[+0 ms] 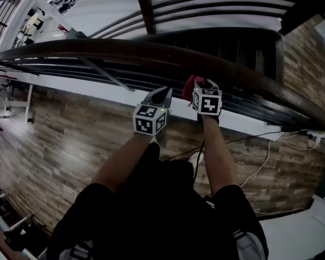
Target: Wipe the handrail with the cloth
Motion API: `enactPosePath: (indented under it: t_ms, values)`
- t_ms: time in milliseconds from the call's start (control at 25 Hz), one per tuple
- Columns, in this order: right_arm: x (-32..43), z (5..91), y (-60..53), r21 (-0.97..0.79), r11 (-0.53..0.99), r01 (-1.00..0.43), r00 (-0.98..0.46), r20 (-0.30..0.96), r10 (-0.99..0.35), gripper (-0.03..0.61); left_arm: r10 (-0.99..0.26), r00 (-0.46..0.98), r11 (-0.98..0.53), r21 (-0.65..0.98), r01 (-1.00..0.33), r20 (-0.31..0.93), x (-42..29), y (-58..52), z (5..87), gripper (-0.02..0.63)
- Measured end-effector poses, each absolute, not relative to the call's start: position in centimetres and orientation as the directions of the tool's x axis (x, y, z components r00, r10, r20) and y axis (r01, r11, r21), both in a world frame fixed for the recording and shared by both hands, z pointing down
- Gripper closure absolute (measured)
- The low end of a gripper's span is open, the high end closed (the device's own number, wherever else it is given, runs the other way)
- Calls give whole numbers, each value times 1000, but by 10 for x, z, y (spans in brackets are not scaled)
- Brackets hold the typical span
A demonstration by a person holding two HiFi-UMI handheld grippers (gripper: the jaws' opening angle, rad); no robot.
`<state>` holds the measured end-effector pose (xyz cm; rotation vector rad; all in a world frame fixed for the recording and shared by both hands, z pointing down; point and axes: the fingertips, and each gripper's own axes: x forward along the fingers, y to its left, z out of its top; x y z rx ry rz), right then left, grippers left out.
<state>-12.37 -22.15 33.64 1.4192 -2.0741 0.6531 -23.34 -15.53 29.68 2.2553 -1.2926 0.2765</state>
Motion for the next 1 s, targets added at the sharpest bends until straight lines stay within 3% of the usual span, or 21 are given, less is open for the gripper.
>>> enactPosePath:
  t_ms: [520, 1000]
  values:
    - [-38, 336, -208, -16, 266, -964, -206, 679, -705, 522, -700, 577, -470, 336, -816, 420, -162, -149, 294, 615]
    - [-14, 338, -203, -50, 418, -907, -336, 683, -648, 523, -778, 467, -353, 322, -878, 420, -117, -134, 292, 615]
